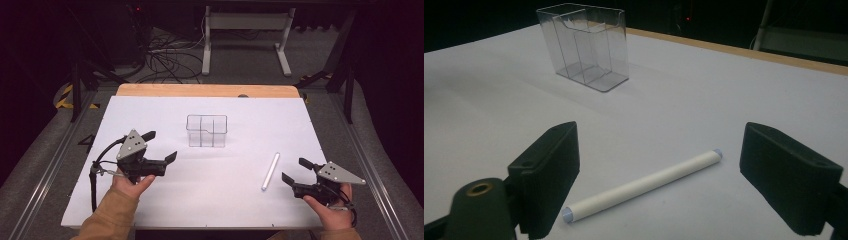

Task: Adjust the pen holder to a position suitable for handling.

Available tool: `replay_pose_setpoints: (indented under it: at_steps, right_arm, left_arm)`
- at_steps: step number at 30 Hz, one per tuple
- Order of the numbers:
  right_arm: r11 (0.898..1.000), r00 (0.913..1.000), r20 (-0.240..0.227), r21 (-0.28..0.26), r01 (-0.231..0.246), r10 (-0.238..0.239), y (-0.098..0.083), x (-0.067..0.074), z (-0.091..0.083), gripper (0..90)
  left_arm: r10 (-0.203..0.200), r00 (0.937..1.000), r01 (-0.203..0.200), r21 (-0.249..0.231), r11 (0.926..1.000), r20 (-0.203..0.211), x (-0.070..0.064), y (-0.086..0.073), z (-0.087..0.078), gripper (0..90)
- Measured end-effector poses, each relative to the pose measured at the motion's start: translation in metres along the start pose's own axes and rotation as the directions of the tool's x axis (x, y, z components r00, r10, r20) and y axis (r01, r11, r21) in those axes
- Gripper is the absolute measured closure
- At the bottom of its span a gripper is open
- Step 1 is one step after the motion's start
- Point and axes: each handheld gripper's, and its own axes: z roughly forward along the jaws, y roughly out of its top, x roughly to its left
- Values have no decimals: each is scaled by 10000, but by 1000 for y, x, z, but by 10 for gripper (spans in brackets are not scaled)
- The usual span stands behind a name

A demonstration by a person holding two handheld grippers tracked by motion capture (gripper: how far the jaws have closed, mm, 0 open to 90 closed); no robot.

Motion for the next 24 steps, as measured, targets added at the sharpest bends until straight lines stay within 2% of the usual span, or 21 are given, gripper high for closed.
replay_pose_setpoints:
  at_steps: [7,8,11,14,16,17,18,21,24]
  right_arm:
    - [10000,10000,-10,-9,-80,80,-2,0,-1,171]
    - [10000,10000,-24,-1,-82,82,-2,0,-1,171]
    - [9999,9999,-38,4,-103,103,-2,0,-1,171]
    - [9999,9999,-61,19,-116,117,-2,0,-1,171]
    - [9999,9999,-96,-3,-127,127,-2,1,-1,174]
    - [9999,9999,-106,-15,-128,128,-2,1,-1,175]
    - [9999,9999,-106,-15,-128,128,-2,1,-1,175]
    - [9999,9998,-160,-34,-122,122,-1,0,0,178]
    - [9999,9997,-213,-40,-154,153,-1,0,1,178]
  left_arm:
    - [316,9987,-316,5,9995,401,0,8,10,67]
    - [338,9979,-342,54,9994,559,0,10,11,68]
    - [413,9974,-420,96,9991,596,1,12,12,84]
    - [486,9949,-502,164,9986,884,4,15,13,130]
    - [517,9916,-558,319,9979,1182,6,17,16,181]
    - [388,9846,-531,800,9954,1703,8,20,22,180]
    - [388,9846,-531,800,9954,1703,8,20,22,179]
    - [682,9844,-886,1224,9885,1619,9,25,27,184]
    - [820,9851,-1030,1366,9853,1512,10,29,31,184]
